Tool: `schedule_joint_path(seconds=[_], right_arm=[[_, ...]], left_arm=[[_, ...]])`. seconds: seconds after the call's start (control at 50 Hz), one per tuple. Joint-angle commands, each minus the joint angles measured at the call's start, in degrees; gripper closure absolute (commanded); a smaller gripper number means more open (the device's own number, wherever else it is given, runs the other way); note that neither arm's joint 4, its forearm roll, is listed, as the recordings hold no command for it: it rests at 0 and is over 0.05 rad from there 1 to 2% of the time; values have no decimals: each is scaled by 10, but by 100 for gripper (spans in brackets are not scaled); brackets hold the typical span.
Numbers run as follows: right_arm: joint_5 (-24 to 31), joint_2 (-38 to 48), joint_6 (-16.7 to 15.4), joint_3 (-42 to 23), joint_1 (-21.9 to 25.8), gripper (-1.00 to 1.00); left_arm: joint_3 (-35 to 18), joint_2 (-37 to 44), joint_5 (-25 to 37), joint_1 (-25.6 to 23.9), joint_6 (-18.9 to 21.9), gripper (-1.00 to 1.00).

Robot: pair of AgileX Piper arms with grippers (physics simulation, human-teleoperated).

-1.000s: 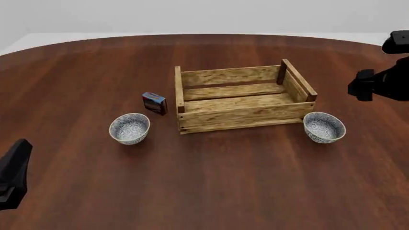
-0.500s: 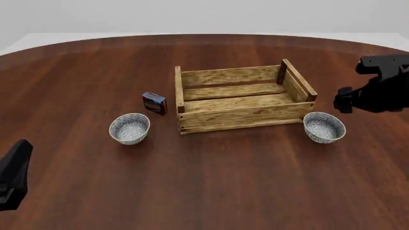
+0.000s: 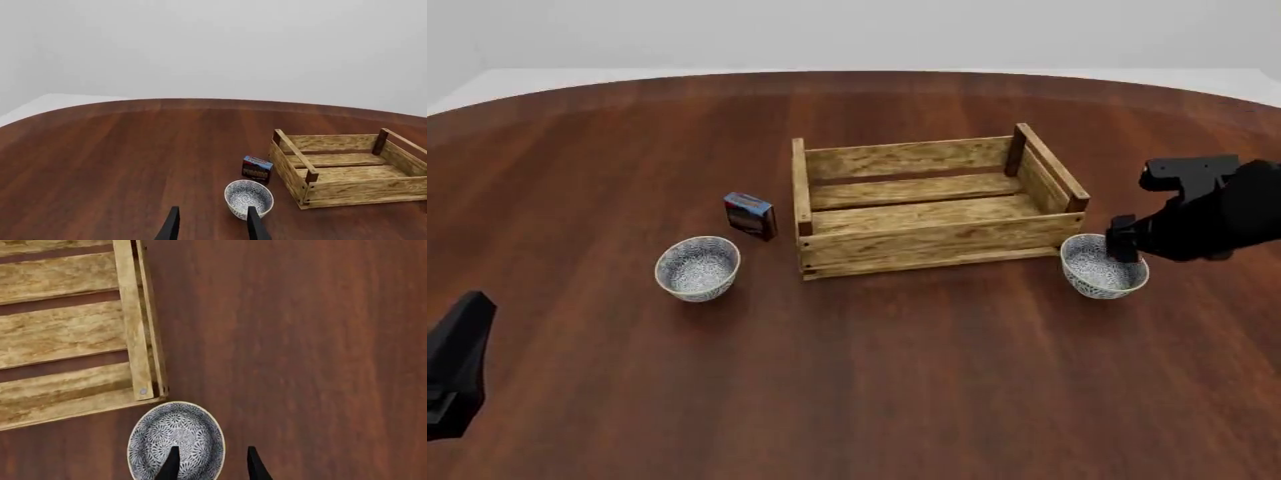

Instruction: Stack the right bowl on the left bowl and place them in the tray.

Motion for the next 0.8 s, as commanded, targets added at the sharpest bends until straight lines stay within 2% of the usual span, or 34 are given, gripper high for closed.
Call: schedule_joint_path(seconds=[0.02, 0.3, 0.46, 0.48, 0.8], right_arm=[[-27, 47, -3, 0, -5, -100], [-60, 91, 9, 12, 0, -100], [-72, 104, 5, 13, -7, -100], [-72, 102, 9, 14, -3, 100], [-61, 63, 1, 28, -8, 100]], left_arm=[[0, 0, -1, 5, -4, -100], [0, 0, 0, 10, -4, -100], [0, 0, 2, 11, -4, -100], [0, 0, 2, 11, -4, -100], [0, 0, -1, 9, -6, -100]])
